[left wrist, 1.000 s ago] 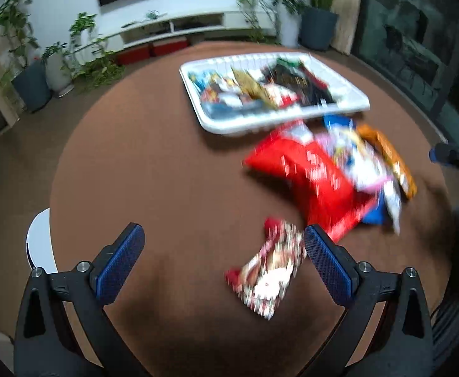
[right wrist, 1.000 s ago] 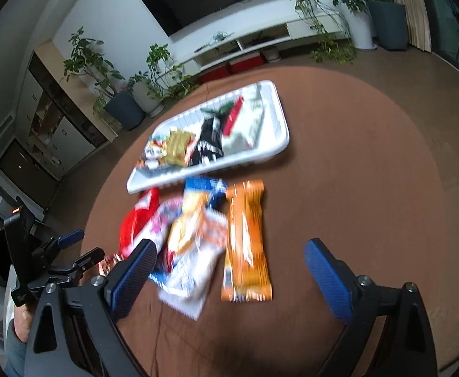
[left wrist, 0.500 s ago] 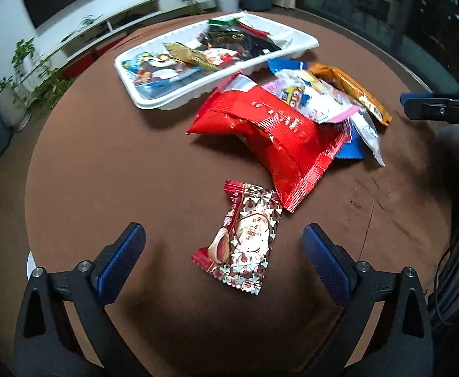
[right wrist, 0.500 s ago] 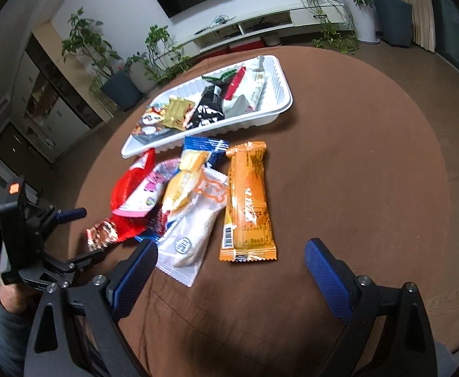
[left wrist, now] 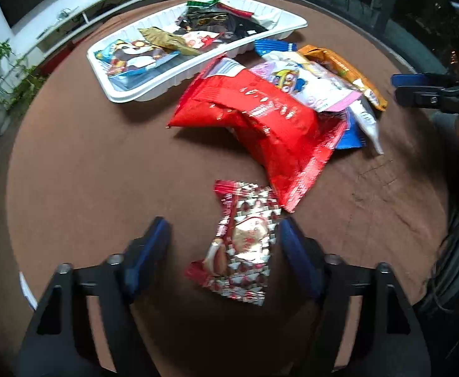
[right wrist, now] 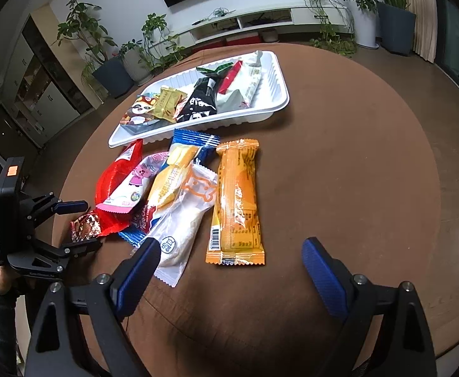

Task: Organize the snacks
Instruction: 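Grasp the red-white heart-print packet with the left gripper, then grasp the orange bar wrapper with the right gripper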

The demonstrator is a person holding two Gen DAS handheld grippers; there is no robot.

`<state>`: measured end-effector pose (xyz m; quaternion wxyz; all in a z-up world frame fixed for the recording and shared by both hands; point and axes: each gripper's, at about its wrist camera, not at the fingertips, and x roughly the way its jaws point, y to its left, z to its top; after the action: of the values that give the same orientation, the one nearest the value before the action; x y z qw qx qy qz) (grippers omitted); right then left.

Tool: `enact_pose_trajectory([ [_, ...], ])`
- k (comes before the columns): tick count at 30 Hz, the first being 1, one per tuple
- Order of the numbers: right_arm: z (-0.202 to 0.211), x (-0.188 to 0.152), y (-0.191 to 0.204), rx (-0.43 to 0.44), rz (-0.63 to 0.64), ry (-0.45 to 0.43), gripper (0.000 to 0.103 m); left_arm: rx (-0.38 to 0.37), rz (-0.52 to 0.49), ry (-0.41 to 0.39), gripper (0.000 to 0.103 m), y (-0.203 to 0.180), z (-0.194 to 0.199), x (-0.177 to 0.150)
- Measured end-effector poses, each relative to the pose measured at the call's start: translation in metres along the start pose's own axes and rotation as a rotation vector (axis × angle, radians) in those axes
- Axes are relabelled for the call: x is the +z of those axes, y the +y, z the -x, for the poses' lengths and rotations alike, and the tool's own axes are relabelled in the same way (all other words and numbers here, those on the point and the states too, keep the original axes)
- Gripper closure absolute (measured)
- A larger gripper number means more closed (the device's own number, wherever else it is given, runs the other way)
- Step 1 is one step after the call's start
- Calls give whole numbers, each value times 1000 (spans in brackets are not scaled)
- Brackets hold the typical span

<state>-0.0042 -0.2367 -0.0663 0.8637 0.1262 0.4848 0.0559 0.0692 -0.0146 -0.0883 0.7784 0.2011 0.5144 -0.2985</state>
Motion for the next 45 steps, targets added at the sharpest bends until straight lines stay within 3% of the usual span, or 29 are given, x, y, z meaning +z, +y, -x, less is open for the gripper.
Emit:
enact_pose_trajectory([
  [2, -1, 2, 1, -6, 10, 6, 10, -14, -9, 5, 56, -2, 0, 3],
  [7, -1, 6, 3, -17, 36, 18, 10, -28, -9, 35, 61, 1, -3, 9],
  [9, -2, 9, 3, -27, 47, 26, 10, -33, 1, 43, 70, 3, -3, 9],
  [15, -14, 22, 4, -67, 82, 74, 16, -64, 69, 26, 72, 12, 5, 1],
  [22, -37, 38, 10, -108, 120, 125, 25, -86, 179, -48, 72, 12, 24, -20],
  [29, -56, 52, 10, -131, 130, 167, 43, -110, 314, -137, 72, 7, 34, -32],
  [36, -53, 41, 21, -212, 220, 183, 52, -98, 326, -150, 72, -7, 27, -25],
  [38, -52, 36, 30, -207, 249, 183, 62, -84, 333, -161, 72, -7, 28, -23],
  [45, -47, 34, 28, -183, 243, 177, 82, -65, 350, -180, 72, -7, 29, -20],
])
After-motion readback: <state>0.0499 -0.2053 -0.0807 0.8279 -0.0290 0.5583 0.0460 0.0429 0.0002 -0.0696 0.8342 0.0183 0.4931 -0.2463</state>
